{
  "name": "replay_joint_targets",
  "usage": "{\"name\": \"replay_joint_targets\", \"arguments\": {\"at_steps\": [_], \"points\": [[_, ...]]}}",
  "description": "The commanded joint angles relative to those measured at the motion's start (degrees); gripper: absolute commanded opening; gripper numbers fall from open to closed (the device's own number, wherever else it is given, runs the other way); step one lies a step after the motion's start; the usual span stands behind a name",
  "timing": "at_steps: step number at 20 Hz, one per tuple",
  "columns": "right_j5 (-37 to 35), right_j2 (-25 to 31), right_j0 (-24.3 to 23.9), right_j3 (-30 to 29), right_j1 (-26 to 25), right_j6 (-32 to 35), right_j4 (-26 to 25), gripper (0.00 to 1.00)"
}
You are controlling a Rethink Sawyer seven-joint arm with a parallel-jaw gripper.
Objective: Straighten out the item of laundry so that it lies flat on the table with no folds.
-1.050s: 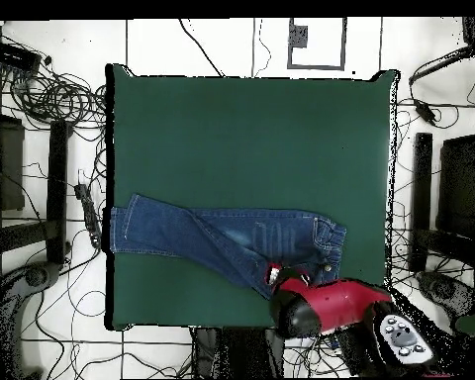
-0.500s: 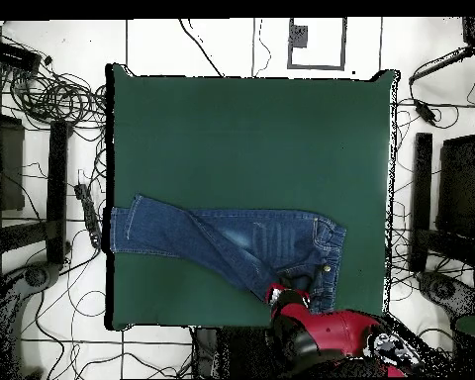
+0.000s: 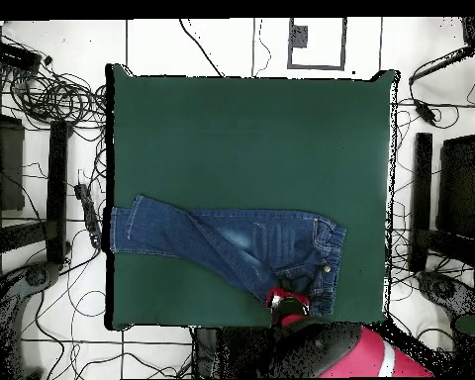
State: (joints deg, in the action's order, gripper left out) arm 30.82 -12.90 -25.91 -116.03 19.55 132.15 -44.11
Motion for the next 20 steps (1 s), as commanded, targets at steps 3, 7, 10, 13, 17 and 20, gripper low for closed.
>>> {"name": "replay_joint_targets", "arguments": {"at_steps": [3, 7, 10, 13, 17, 20], "points": [[3.3, -1.4, 5.5, 14.8, -16.9, 0.2, 11.9, 0.00], [0.0, -1.5, 5.4, 15.0, -13.9, -0.2, 8.2, 0.00], [-2.3, -0.4, 4.5, 16.1, -12.5, 0.1, 4.5, 0.00], [-2.8, -0.4, 4.3, 16.1, -12.3, 0.4, 4.1, 0.00], [-5.8, -0.1, 3.8, 14.9, -10.0, 0.8, 1.6, 0.00], [-9.8, 1.4, 1.7, 13.8, -7.1, 1.3, -2.7, 0.00]]}}
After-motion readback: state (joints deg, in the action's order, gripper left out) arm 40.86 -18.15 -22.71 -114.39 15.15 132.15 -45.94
